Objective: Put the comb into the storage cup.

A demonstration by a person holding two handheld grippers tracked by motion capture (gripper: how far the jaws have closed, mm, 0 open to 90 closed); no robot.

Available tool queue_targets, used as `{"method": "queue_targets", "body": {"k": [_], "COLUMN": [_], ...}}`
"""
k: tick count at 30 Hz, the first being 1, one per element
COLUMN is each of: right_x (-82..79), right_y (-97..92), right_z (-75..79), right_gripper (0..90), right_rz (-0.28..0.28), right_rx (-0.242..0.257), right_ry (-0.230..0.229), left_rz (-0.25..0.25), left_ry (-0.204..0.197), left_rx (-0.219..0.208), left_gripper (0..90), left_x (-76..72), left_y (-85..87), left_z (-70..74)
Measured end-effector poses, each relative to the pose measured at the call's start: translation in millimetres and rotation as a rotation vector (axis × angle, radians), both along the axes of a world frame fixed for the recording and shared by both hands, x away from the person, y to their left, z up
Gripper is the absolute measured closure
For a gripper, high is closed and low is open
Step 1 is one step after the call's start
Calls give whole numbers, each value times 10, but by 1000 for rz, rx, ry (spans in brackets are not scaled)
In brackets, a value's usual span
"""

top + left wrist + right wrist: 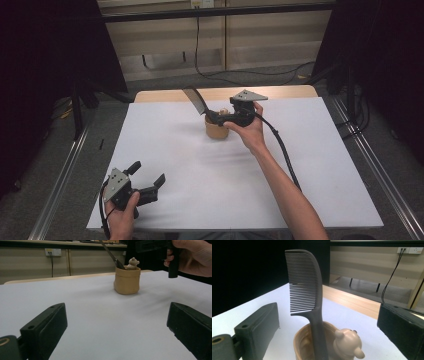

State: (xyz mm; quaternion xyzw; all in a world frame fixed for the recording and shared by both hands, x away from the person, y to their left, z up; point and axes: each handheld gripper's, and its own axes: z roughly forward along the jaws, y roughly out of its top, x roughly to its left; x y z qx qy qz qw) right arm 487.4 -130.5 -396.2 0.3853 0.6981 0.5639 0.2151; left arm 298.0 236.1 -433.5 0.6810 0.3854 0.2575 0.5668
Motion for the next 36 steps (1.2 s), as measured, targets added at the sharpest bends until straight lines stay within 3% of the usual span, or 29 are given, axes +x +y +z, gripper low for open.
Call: {"method": "queue_targets", "body": {"k": [9, 15, 28, 36], "right_x": [-40, -123, -278, -419], "right_y": [-104, -184, -378, -478], "right_z": [11, 55, 90, 150], "right_gripper": [13, 13, 6, 2], "right_rz": [-30, -49, -118, -154], "right_rx": [26, 27, 16, 4], "right_ry": [8, -32, -63, -117], "left_rz": [5, 7, 22, 22], "left_ry": [4, 1, -8, -12], "left_rx": [-2, 1, 0, 7], "left_gripper": [32, 31, 32, 32], "left_x": [10, 7, -24, -26], "left_y": [9, 7, 1, 3], "left_z": [-8, -3, 16, 21]}}
